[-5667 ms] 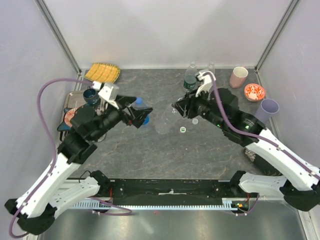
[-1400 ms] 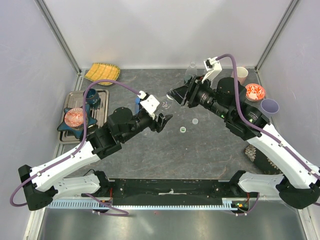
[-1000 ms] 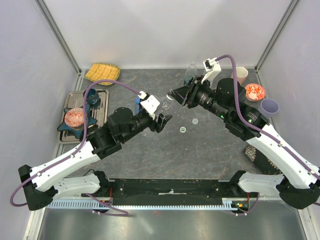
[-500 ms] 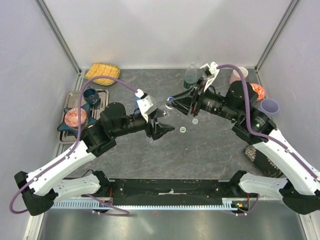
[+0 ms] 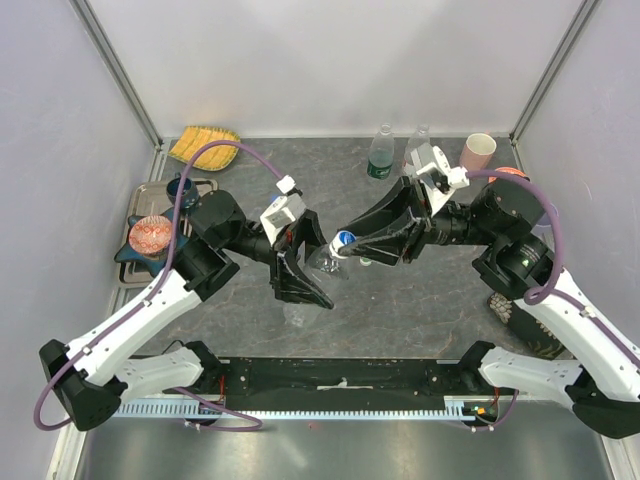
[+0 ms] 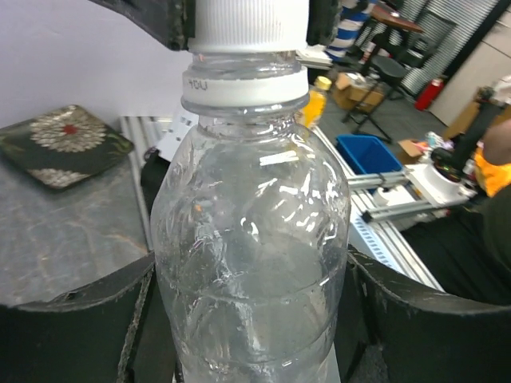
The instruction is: Unscrew the bottle caps
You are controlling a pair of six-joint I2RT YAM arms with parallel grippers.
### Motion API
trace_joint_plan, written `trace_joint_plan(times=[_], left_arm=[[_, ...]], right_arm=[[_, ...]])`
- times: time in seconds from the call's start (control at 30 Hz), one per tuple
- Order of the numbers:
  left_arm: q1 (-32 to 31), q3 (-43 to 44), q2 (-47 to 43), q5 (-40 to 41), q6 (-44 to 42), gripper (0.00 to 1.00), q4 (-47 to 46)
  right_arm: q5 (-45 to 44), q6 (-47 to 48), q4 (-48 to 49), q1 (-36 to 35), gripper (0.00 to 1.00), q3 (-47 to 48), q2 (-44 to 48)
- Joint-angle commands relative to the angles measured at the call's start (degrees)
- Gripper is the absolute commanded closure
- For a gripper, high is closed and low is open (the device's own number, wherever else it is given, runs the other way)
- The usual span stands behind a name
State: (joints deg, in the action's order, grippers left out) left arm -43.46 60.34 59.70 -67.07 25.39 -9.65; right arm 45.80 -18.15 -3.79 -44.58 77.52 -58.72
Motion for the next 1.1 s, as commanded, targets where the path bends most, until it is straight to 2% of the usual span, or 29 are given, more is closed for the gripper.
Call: trace_joint_plan(times=[0.0,0.3,0.4,0.43,0.5,0.53,0.63,0.73,0.87,0.97,1.07], left_arm=[[1.2,0.9,0.1,-7.9,9.9,0.67,-14.9],[1.3,-0.3,1.5,-9.3,11.7,0.69,-17.0],[1.3,0.0,1.5,-9.0,9.7,0.7,-13.5],[1.3,0.7,1.4,-8.5,6.7,0.7,-11.2],[1.3,1.9,1.1,-5.9,1.7,0.7,-5.1],[1.3,3.4,0.9,-4.8,-3.7,0.7,2.3],[1.3,5.7,0.5,-0.3,-12.2,0.7,13.1],[1.3,6.5,0.1,4.0,-16.6,0.7,17.0],[1.2,6.6,-0.7,10.0,-19.7,0.69,20.5],[0.9,6.1,-1.4,19.3,-21.6,0.68,21.2],[-0.5,4.9,-2.7,32.1,-23.4,0.67,20.8]], right_arm=[[11.6,2.5,-1.7,-0.6,1.0,-3.0,1.4],[14.3,3.0,-1.3,-0.6,1.0,-5.4,2.8],[11.7,2.7,-1.7,-0.6,1.0,-5.2,3.0],[10.0,2.6,-1.7,-0.6,0.92,-5.0,3.1],[4.4,1.6,-2.9,-0.5,0.66,-3.6,3.1],[2.5,1.4,-3.9,-0.6,0.46,-3.0,2.8],[-4.7,1.1,-6.6,-0.6,0.24,-0.3,2.5],[-12.6,0.8,-8.9,-0.6,0.15,2.8,1.8],[-19.2,-0.5,-10.4,-0.6,0.09,7.3,0.8],[-25.3,-2.7,-10.7,-0.6,0.07,9.3,0.1],[-33.1,-5.0,-10.9,-0.6,0.07,10.3,-0.5]])
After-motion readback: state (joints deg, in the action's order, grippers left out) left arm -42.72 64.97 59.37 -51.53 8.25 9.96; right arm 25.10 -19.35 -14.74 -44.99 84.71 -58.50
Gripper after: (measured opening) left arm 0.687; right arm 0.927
